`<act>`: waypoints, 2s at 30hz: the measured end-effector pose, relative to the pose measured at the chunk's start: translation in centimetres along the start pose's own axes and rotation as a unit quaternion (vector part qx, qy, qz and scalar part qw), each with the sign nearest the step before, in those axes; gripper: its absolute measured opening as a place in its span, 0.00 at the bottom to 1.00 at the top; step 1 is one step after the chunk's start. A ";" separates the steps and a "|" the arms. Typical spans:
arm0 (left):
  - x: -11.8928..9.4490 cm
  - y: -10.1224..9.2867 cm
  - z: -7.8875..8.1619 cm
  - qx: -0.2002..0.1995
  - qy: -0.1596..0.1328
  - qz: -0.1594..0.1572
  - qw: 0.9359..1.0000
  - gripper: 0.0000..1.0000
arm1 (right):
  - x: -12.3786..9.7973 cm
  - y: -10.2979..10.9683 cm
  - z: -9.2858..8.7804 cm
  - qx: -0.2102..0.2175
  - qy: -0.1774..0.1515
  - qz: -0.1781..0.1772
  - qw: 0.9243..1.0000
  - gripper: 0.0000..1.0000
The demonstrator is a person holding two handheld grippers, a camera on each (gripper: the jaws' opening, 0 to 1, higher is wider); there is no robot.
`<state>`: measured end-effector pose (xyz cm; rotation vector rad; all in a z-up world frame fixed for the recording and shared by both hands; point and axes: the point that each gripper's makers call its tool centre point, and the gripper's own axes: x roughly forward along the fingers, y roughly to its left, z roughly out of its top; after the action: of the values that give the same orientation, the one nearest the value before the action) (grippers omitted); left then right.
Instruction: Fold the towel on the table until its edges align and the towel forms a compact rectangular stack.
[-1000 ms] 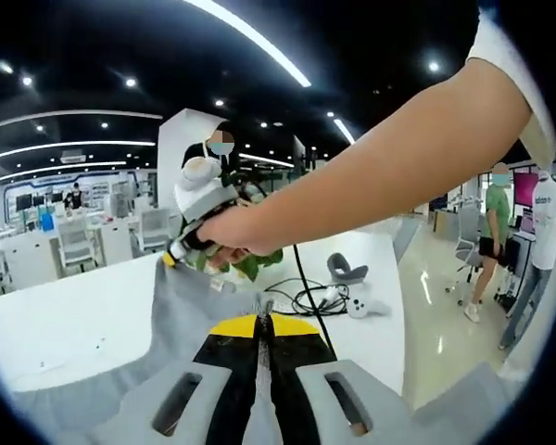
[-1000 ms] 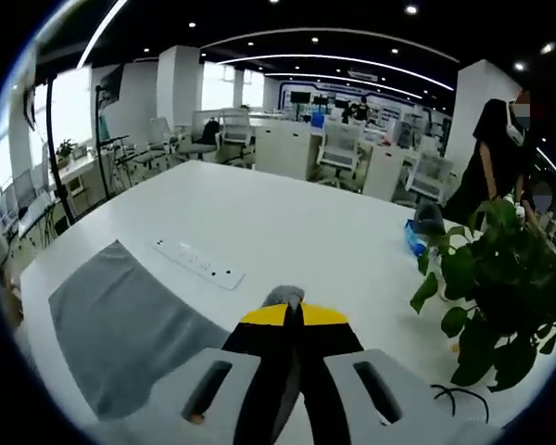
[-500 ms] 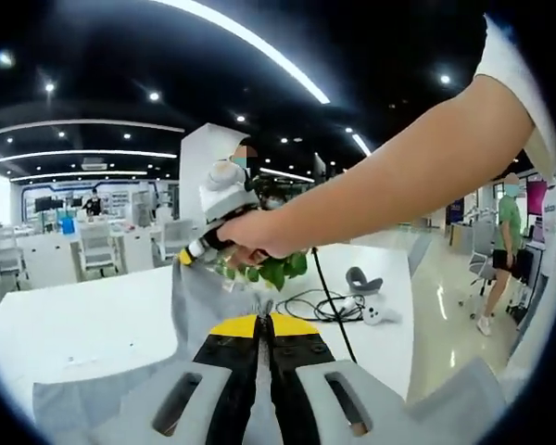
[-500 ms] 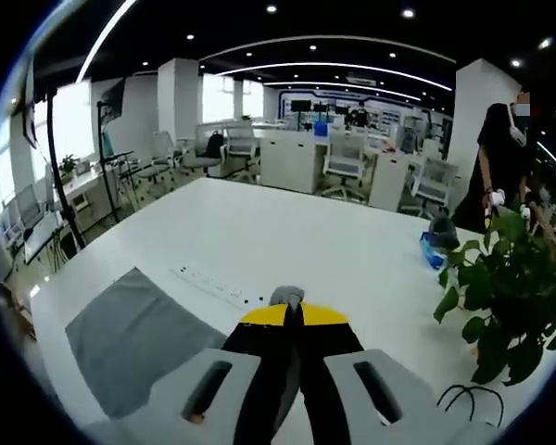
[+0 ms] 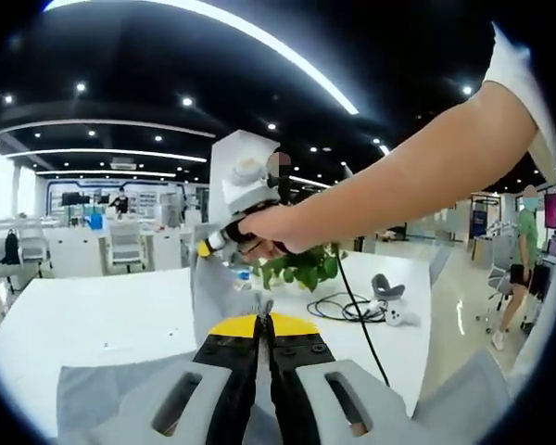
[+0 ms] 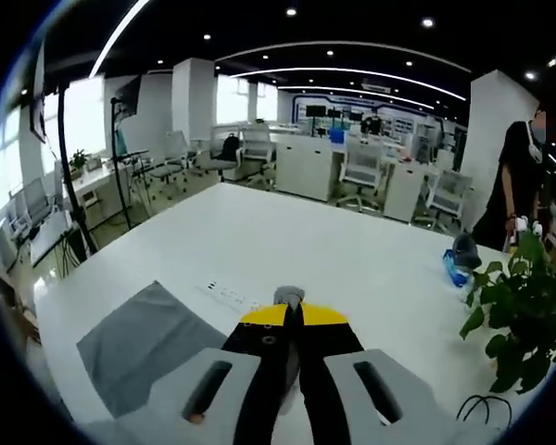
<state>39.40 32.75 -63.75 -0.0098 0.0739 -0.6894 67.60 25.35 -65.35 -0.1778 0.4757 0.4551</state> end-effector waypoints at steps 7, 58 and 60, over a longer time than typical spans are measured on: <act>-2.9 3.2 -1.3 -0.014 0.005 0.038 0.999 0.03 | 1.7 4.0 0.7 -0.004 0.000 0.018 1.000 0.00; -14.5 16.5 -13.3 -0.025 0.103 0.194 0.975 0.03 | 14.0 23.5 -2.4 -0.077 0.039 0.127 0.988 0.01; -14.5 16.5 -13.5 -0.027 0.105 0.195 0.975 0.03 | 14.4 23.9 -2.6 -0.080 0.040 0.132 0.987 0.01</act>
<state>37.77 54.90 -76.78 0.0248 0.2895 -0.2934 66.95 51.32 -75.99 -0.2906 0.5448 0.7480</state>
